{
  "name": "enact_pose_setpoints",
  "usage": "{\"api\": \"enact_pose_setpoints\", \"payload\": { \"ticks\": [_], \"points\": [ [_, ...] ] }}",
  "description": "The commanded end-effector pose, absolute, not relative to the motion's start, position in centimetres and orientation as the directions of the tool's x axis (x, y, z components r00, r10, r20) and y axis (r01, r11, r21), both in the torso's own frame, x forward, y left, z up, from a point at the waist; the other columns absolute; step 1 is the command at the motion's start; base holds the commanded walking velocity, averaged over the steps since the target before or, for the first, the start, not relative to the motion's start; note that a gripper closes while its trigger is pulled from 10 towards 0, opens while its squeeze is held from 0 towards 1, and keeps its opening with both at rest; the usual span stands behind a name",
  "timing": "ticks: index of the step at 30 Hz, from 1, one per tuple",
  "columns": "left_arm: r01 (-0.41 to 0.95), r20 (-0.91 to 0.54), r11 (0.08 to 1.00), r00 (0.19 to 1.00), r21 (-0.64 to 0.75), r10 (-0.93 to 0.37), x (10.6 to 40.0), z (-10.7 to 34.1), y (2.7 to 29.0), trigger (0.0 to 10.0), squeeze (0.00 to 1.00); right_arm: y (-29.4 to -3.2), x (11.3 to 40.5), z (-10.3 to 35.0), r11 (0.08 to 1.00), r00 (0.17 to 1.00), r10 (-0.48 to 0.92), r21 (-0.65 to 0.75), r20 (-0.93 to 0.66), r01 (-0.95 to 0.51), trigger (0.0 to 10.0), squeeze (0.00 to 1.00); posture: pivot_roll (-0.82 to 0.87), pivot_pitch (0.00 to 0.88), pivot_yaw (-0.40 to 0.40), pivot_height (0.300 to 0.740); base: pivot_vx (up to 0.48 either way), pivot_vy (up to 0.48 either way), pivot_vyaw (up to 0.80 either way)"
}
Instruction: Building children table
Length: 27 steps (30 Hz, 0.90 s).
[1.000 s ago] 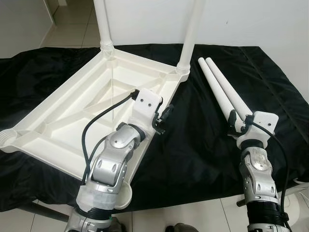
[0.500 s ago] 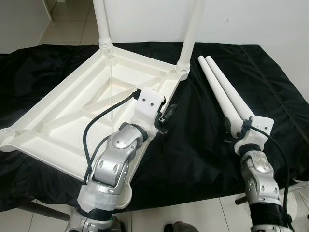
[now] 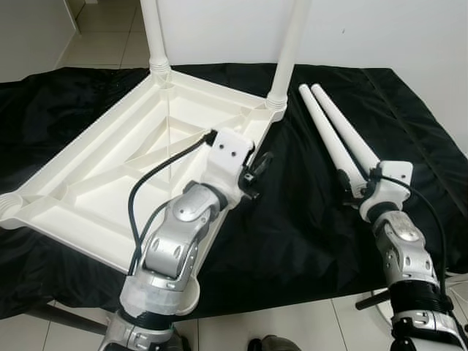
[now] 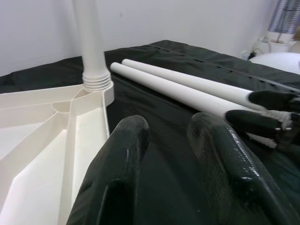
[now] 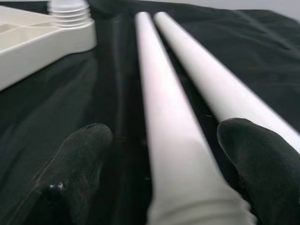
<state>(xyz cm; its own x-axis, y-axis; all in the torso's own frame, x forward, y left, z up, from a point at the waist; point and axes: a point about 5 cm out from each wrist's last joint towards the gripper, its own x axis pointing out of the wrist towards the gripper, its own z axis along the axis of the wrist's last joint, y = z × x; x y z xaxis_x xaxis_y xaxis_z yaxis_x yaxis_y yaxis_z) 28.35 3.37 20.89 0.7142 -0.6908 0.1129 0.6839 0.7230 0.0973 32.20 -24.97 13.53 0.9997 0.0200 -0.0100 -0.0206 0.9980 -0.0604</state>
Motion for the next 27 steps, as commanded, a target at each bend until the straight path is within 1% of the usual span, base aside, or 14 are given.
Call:
{"api": "enact_pose_setpoints", "payload": {
  "ticks": [1,7,15,18,20,22,25,27],
  "points": [
    [0.679,0.121,0.727,0.717,0.106,-0.687,28.4,21.0,3.1,10.0,0.0,-24.9,32.3,12.8,0.997,0.997,0.053,-0.055,-0.05,-0.055,10.0,0.0,-0.09,0.054,-0.023,0.74,0.0,0.0,0.0],
    [0.669,0.129,0.731,0.72,0.131,-0.682,28.3,21.3,3.0,10.0,0.0,-24.6,32.3,11.5,0.994,0.99,0.098,-0.046,-0.102,-0.103,10.0,0.0,-0.07,0.044,-0.025,0.74,0.0,0.0,0.0],
    [0.656,0.145,0.743,0.729,0.134,-0.669,28.4,21.8,3.5,10.0,0.0,-24.6,31.4,10.3,0.995,0.988,0.093,-0.033,-0.126,-0.098,10.0,0.0,-0.07,0.029,-0.022,0.74,0.0,0.0,0.0],
    [0.652,0.149,0.745,0.73,0.144,-0.667,28.5,21.8,3.4,10.0,0.0,-24.7,31.0,9.9,0.995,0.987,0.09,-0.028,-0.132,-0.095,10.0,0.0,-0.07,0.022,-0.018,0.74,0.0,0.0,0.0],
    [0.654,0.158,0.742,0.725,0.148,-0.671,28.6,22.0,3.1,10.0,0.0,-24.4,30.4,9.1,0.995,0.984,0.092,-0.022,-0.15,-0.097,10.0,0.0,-0.06,0.003,-0.011,0.74,0.0,0.0,0.0],
    [0.652,0.164,0.741,0.722,0.162,-0.672,28.7,22.2,2.9,10.0,0.0,-24.0,30.0,8.3,0.996,0.982,0.091,-0.008,-0.168,-0.094,10.0,0.0,-0.06,0.003,-0.012,0.74,0.0,0.0,0.0],
    [0.651,0.177,0.741,0.72,0.164,-0.672,28.8,22.6,2.9,10.0,0.0,-23.8,30.0,8.2,0.995,0.982,0.103,0.008,-0.16,-0.103,10.0,0.0,-0.06,0.0,-0.008,0.74,0.0,0.0,0.0],
    [0.65,0.182,0.743,0.72,0.163,-0.67,29.0,22.7,2.9,10.0,0.0,-23.6,30.3,8.0,0.995,0.983,0.098,-0.013,-0.157,-0.102,10.0,0.0,-0.07,0.0,0.001,0.74,0.0,0.0,0.0]
  ]
}}
